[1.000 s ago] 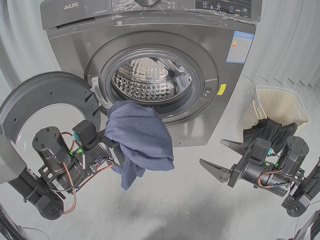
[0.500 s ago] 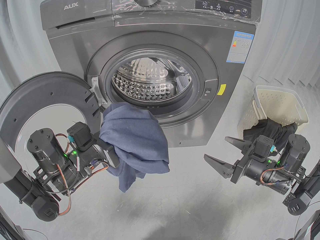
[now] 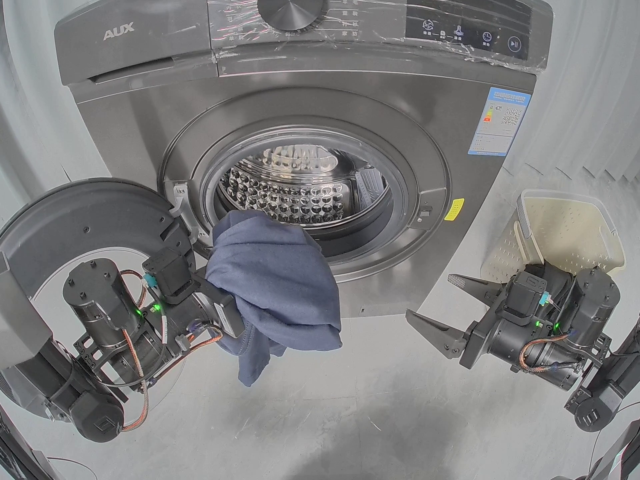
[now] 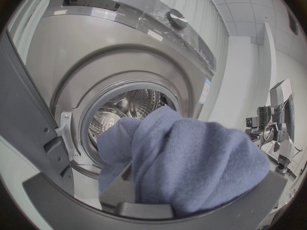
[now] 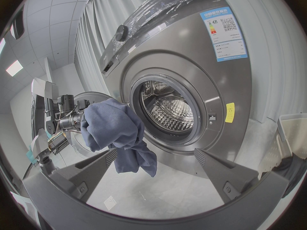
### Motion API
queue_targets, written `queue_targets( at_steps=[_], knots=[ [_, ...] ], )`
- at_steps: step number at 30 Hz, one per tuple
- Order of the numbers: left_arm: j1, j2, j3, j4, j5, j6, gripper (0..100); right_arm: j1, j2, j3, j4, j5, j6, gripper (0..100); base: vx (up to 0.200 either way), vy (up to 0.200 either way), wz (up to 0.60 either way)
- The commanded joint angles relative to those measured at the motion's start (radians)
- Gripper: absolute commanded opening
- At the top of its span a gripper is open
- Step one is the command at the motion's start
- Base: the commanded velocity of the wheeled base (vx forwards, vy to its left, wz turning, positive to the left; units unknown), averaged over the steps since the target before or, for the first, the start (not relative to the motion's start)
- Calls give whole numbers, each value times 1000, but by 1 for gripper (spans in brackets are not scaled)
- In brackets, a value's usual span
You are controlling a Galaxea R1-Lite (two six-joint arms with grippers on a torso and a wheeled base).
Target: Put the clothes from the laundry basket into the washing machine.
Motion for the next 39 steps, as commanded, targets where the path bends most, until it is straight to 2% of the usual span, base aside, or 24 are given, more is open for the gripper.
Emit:
queue_targets(
  at_steps=[1,7,14,23,25,29,31,34,39],
  knots=[
    [0,11,-1,0,1,-1,0,2,3,2,1,1,0,100,200,0,0],
    [-3,17,7,0,1,2,0,4,3,41,1,10,-5,100,33,0,0],
    [-5,19,7,0,1,1,0,40,2,84,1,11,-8,100,0,0,0],
    [-5,36,2,0,1,2,0,51,0,96,1,11,-8,100,200,0,0],
    [-10,42,5,-2,1,4,0,56,0,102,1,11,-8,100,0,0,0],
    [-40,43,7,-2,2,7,0,76,0,127,1,10,-9,100,0,0,0],
    [-82,43,16,-2,2,-1,0,103,-3,128,1,7,-5,100,0,0,0],
    [-129,74,8,-2,10,7,0,157,-18,134,3,-2,0,100,0,0,0],
    [-134,165,-110,0,31,5,0,179,-27,151,9,-10,1,100,0,0,0]
  ],
)
